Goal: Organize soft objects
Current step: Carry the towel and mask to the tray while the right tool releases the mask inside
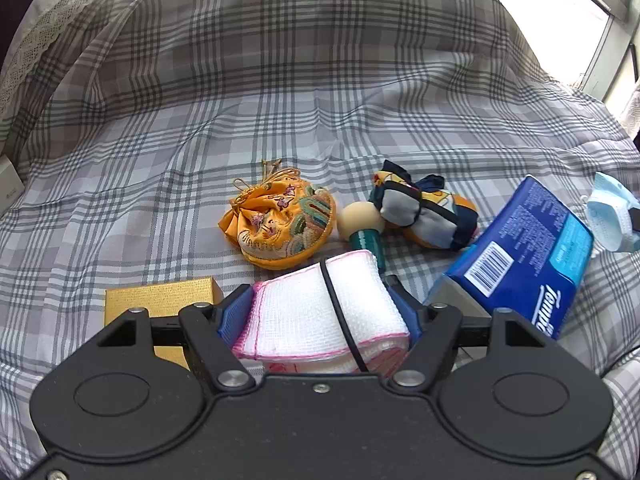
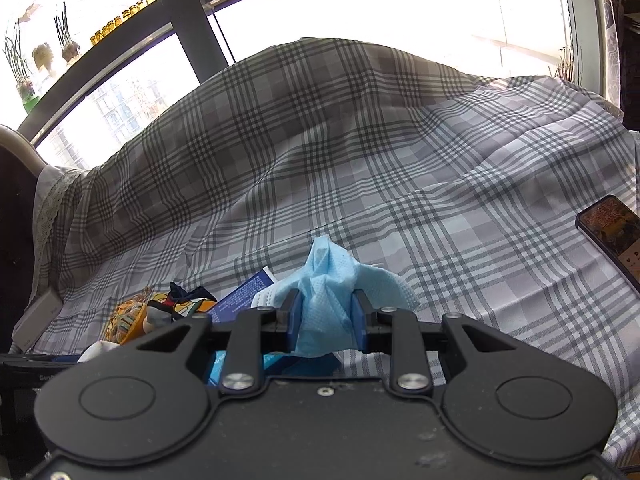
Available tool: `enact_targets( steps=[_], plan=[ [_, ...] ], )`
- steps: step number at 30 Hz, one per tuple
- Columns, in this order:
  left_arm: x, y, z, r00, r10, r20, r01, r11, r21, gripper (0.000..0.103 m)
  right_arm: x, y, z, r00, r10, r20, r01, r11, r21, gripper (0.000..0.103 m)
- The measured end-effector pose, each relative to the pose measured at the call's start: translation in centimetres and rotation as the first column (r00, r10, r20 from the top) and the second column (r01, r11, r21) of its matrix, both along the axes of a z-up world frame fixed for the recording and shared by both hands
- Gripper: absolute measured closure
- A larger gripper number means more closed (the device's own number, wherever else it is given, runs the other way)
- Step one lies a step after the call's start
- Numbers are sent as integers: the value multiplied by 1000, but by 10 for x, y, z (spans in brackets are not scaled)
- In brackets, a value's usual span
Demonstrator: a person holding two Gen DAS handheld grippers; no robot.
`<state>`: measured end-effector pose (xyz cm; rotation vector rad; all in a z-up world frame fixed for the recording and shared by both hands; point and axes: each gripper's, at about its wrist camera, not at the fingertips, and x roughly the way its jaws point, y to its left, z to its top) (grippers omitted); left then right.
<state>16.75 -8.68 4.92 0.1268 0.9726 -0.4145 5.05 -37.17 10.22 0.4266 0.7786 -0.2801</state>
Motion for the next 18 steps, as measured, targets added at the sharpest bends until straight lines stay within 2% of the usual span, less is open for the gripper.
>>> enact_targets(
  steps=[5,10,18],
  plan=[
    [-35,10,20,999,-50,6,51,998,-48,35,-27,14,15,1000,-9,-10,9,1000,-8,77],
    [-70,28,27,996,-82,-19,81,994,-80,35,-59,44,26,999,13,-30,-13,1000,10,77],
    [-118,64,18,992,-93,-88,84,992,-97,35,-101,114,42,985,149,-84,-145,988,62,77]
  ],
)
